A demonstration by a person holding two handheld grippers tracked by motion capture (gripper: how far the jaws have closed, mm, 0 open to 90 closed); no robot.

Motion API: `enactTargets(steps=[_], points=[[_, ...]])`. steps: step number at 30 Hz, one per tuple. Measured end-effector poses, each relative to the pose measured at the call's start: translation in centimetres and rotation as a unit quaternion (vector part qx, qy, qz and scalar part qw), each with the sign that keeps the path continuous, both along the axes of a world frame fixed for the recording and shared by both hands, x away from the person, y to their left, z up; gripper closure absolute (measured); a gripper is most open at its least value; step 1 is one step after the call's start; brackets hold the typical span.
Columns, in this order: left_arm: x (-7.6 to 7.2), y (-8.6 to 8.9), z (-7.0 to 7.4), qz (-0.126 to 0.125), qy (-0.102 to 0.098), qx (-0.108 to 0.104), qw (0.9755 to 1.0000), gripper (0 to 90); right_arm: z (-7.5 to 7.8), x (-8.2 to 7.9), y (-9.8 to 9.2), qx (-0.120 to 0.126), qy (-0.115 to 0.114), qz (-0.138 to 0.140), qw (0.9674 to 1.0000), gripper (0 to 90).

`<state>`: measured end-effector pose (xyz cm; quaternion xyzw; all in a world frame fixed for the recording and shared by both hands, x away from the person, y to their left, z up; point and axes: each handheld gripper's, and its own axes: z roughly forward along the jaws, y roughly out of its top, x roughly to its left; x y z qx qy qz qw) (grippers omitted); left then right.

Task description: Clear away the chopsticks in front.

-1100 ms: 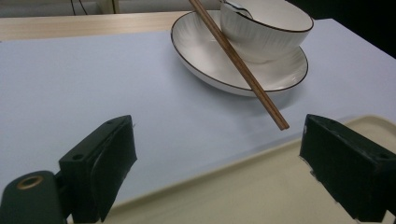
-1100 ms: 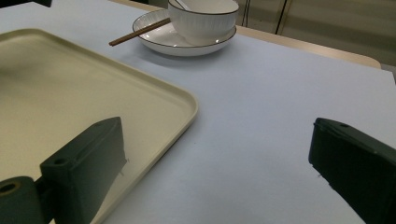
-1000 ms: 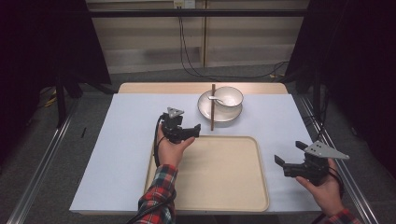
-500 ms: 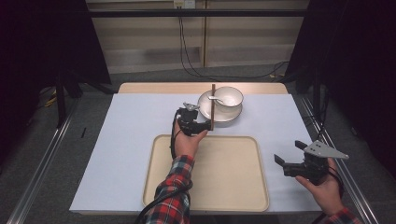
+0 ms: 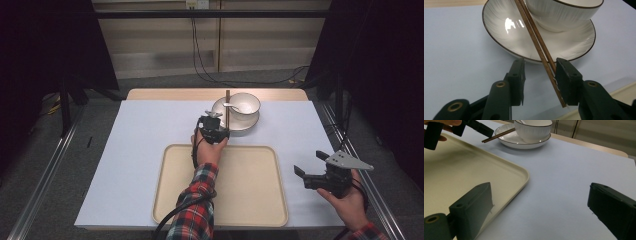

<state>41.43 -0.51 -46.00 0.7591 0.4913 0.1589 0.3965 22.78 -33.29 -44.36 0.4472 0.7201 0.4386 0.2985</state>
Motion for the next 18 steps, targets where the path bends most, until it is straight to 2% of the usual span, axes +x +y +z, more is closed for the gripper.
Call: enactTargets(steps=[1,3,8,9,11,14,15,18], points=[[0.05,0.04,0.02,-0.003,0.001,0.001,1.0000,60.9,0.00,-0.01,0.02,0.000,0.000,-0.001,1.0000,5.4],[0.15,-0.16,-0.01,0.003,0.003,-0.012,0.9999,64.2,-0.01,-0.01,0.04,0.001,0.002,0.000,1.0000,5.4],[0.32,-0.33,-0.10,0.005,0.013,-0.005,0.9999,71.5,-0.02,-0.01,0.04,0.000,0.003,-0.001,1.0000,5.3],[0.35,-0.44,-0.15,0.012,0.015,-0.007,0.9998,71.5,-0.01,-0.01,0.05,0.001,0.003,-0.001,1.0000,5.3],[0.38,-0.54,-0.17,0.019,0.024,-0.002,0.9995,77.6,-0.02,0.01,0.01,-0.001,0.003,0.001,1.0000,5.3],[0.42,-0.43,-0.19,0.017,0.030,-0.001,0.9994,81.7,-0.02,0.01,0.00,-0.001,0.003,0.001,1.0000,5.3],[0.45,-0.39,-0.25,0.026,0.034,-0.014,0.9990,82.1,-0.01,0.00,0.00,0.000,0.004,-0.001,1.0000,5.3],[0.45,-0.21,-0.18,0.034,0.037,-0.015,0.9986,83.9,-0.02,0.01,-0.05,0.000,0.004,0.001,1.0000,5.4]])
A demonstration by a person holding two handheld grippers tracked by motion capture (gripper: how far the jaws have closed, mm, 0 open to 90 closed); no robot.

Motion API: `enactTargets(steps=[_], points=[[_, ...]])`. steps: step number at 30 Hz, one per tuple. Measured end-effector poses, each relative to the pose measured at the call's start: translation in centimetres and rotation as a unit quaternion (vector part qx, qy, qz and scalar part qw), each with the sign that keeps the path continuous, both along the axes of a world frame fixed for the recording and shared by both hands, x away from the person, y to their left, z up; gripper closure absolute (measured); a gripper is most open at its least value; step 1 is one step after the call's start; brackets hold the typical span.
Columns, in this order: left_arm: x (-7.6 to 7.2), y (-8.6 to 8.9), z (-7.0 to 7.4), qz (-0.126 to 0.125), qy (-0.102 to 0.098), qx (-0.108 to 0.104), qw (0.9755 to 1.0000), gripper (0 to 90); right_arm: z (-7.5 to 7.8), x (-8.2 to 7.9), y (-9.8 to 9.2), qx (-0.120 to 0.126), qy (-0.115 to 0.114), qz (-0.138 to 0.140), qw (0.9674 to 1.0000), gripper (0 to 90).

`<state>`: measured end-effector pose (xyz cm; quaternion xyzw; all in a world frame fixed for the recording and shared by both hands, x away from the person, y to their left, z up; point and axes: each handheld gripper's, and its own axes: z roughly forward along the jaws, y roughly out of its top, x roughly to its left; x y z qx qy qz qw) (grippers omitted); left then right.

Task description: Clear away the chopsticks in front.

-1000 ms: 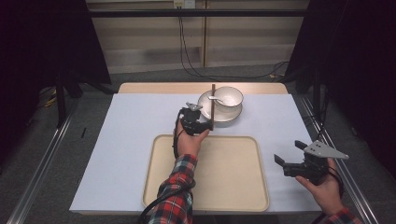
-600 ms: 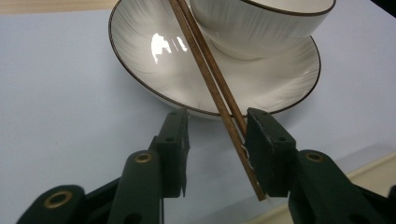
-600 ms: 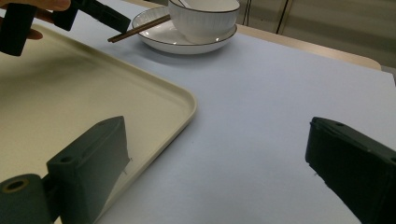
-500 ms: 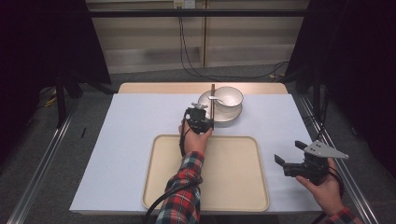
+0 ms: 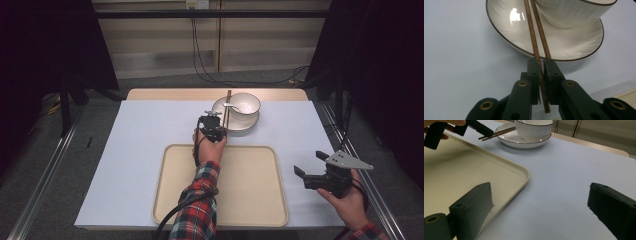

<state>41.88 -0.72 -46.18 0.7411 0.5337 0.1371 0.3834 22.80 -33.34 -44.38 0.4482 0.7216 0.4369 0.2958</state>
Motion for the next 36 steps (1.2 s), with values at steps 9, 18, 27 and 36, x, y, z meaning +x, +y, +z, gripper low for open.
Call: enactTargets(steps=[9,18,27,36], points=[[-1.0,3.3,0.8,0.040,-0.001,-0.020,0.9990,86.3,0.0,0.0,0.0,0.000,0.003,0.002,1.0000,5.3],[-3.1,6.1,1.5,0.064,-0.013,-0.041,0.9971,86.3,0.0,0.0,0.0,0.005,0.002,-0.003,1.0000,4.0],[-6.9,8.8,2.3,0.070,-0.023,-0.049,0.9960,86.2,0.0,0.1,0.2,-0.001,-0.002,0.002,1.0000,3.5],[-10.0,11.3,2.6,0.102,-0.024,-0.062,0.9925,86.2,0.0,0.1,0.2,-0.002,-0.001,0.004,1.0000,3.2]])
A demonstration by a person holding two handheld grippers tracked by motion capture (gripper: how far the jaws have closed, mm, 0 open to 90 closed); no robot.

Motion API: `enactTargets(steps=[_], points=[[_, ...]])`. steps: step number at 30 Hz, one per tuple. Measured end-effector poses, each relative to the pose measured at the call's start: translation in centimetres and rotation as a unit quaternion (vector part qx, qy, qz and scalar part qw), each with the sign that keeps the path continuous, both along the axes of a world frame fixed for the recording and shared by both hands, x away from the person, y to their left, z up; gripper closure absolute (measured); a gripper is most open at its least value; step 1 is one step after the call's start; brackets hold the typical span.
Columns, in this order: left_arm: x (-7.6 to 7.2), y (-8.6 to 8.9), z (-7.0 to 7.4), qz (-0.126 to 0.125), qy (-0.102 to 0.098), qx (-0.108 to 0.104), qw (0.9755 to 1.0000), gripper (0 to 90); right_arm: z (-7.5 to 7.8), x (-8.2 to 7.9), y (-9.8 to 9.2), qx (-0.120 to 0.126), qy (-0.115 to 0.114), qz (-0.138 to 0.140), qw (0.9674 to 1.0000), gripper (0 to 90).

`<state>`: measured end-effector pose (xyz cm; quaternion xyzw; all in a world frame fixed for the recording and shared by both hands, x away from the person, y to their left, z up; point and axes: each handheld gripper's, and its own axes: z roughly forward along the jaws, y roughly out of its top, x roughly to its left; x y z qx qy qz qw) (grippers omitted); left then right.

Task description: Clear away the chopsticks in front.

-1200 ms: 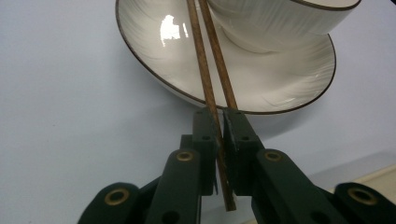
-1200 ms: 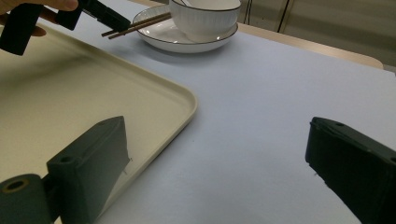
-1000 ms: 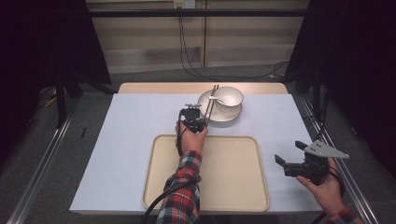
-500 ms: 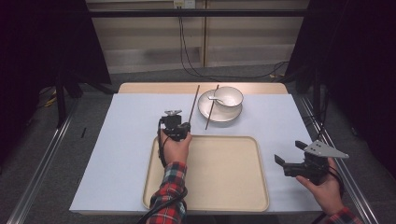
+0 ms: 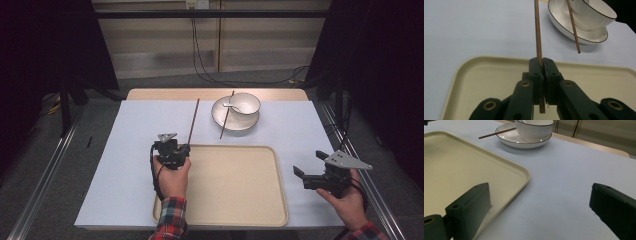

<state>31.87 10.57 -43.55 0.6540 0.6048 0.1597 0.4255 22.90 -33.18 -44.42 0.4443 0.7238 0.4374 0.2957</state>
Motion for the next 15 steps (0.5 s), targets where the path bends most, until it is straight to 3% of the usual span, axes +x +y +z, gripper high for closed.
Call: enactTargets(steps=[3,9,15], points=[[-0.8,0.5,0.0,0.014,0.006,-0.010,0.9998,86.3,0.0,0.0,0.0,0.000,0.001,-0.002,1.0000,3.2],[-2.7,1.5,0.2,0.024,-0.002,0.018,0.9995,86.2,0.0,0.0,0.0,-0.002,0.000,-0.003,1.0000,3.2],[-4.3,2.2,-0.1,0.027,0.003,0.004,0.9996,86.2,0.0,-0.1,0.0,-0.003,-0.003,-0.002,1.0000,3.2]])
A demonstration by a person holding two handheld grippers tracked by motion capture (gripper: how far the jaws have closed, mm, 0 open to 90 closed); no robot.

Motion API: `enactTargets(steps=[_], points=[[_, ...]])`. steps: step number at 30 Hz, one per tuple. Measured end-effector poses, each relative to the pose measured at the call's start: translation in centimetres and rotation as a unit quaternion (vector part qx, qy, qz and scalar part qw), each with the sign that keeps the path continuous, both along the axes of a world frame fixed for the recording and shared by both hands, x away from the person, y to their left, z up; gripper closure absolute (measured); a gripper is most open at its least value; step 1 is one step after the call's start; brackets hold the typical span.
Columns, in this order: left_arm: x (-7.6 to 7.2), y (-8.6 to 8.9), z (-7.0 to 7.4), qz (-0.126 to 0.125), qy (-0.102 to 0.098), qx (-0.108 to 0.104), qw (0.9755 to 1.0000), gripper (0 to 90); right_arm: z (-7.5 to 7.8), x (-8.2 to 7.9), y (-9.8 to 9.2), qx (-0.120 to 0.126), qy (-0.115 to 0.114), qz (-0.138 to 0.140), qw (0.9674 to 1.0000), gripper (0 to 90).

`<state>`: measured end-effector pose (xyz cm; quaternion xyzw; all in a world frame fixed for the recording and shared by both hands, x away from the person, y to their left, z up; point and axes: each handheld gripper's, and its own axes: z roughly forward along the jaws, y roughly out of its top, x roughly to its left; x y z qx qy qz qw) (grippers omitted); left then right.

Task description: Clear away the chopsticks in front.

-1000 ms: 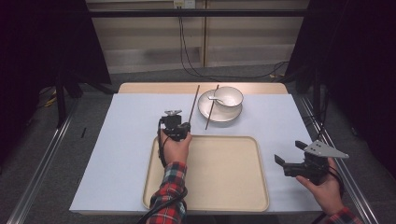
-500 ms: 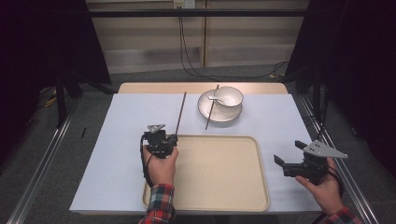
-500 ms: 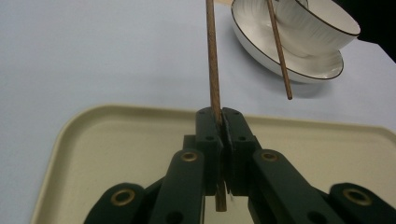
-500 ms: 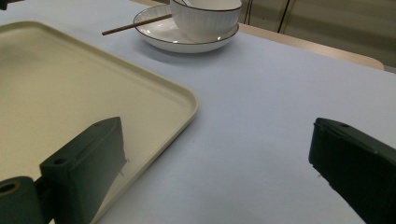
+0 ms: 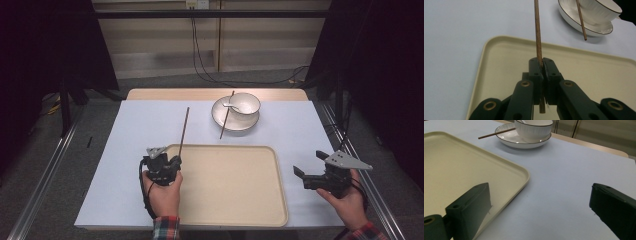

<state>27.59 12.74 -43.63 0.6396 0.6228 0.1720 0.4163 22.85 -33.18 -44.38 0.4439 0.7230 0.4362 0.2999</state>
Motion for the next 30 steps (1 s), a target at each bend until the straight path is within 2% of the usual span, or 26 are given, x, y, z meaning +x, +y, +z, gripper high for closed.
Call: enactTargets(steps=[3,6,11,14,21,26,30], points=[[-0.5,0.1,0.0,0.003,-0.001,0.000,1.0000,86.2,0.0,0.0,0.0,-0.001,0.000,-0.001,1.0000,3.2],[-1.7,0.6,0.0,0.007,0.000,-0.009,0.9999,86.2,0.0,0.0,0.0,0.000,0.000,-0.001,1.0000,3.2],[-3.0,1.0,-0.1,0.011,0.005,0.000,0.9999,86.3,0.0,0.0,0.1,-0.001,0.001,-0.002,1.0000,3.2],[-3.9,1.4,-0.1,0.011,0.008,-0.015,0.9998,86.3,0.0,-0.1,0.1,-0.002,-0.001,-0.004,1.0000,3.3],[-5.4,1.8,-0.1,0.014,0.005,-0.017,0.9997,86.2,0.0,-0.1,0.2,-0.004,0.001,-0.001,1.0000,3.3],[-6.6,2.1,-0.3,0.018,0.014,-0.020,0.9995,86.2,0.0,-0.1,0.1,-0.004,0.002,-0.001,1.0000,3.3],[-7.4,2.3,-0.1,0.019,0.011,-0.026,0.9994,86.3,0.0,-0.1,0.1,-0.004,0.000,0.000,1.0000,3.4]])
